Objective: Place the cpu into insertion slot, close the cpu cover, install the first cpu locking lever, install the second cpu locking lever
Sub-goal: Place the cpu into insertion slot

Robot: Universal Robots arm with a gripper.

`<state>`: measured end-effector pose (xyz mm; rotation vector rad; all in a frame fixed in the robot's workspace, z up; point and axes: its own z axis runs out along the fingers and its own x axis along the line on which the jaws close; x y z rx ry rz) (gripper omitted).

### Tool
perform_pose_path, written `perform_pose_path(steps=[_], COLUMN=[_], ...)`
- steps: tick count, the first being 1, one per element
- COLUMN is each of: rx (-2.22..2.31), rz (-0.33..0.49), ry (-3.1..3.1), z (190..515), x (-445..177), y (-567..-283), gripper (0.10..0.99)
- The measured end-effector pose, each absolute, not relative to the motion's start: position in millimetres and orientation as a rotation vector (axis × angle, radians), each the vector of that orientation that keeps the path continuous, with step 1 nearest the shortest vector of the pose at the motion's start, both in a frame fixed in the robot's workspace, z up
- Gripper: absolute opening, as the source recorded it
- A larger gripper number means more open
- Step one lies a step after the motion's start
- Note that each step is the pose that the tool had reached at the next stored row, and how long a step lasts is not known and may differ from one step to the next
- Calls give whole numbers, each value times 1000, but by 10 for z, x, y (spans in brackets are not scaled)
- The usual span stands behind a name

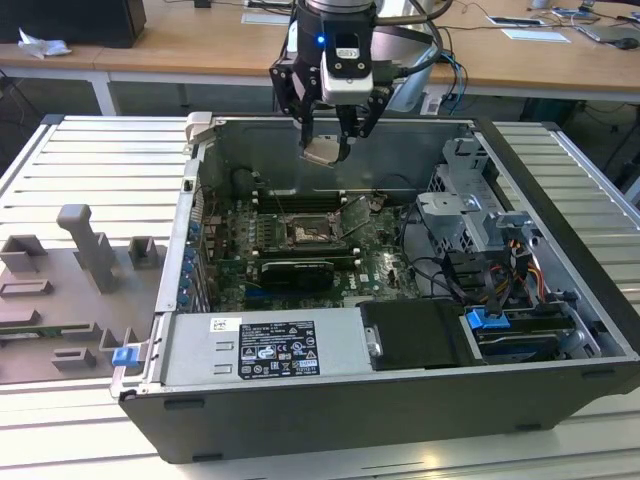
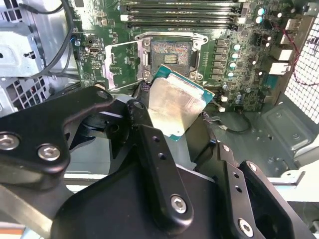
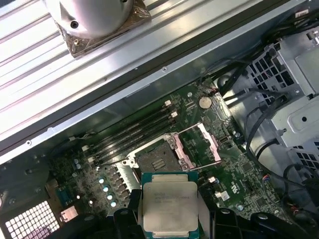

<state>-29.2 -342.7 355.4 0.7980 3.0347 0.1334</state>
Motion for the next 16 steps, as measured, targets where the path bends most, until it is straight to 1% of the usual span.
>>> perform_pose_path(steps=[16], rx=[980], rz=[133], ry=[2976], z=[3549], x=[-292], y=[-3427], gripper=[533])
